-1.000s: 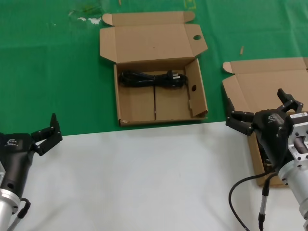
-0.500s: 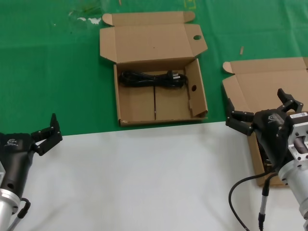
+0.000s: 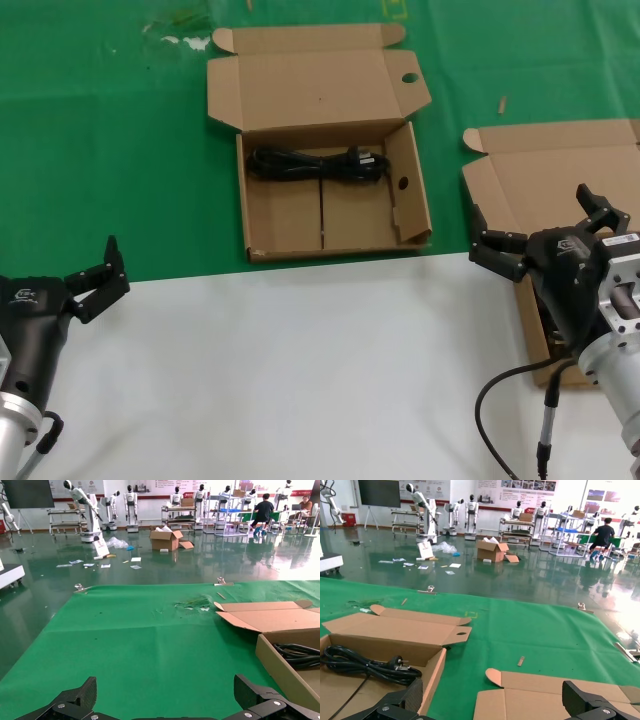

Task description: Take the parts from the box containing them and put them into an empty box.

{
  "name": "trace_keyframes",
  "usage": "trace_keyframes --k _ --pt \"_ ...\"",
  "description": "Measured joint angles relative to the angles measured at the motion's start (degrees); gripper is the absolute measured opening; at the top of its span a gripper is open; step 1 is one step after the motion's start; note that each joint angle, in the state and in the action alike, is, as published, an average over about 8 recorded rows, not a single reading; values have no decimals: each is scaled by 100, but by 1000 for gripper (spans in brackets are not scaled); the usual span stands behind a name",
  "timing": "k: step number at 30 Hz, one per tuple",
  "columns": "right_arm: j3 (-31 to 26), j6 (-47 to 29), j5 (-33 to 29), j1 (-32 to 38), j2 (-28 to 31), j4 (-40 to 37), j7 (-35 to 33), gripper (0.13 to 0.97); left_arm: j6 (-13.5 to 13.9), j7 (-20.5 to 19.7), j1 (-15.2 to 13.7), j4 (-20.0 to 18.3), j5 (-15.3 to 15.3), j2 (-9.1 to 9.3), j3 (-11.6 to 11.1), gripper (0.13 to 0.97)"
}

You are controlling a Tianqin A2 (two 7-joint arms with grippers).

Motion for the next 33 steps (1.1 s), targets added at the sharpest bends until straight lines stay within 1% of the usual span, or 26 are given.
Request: trace_keyframes --k 33 --pt "0 0 0 0 0 0 0 966 0 0 0 0 0 0 0 966"
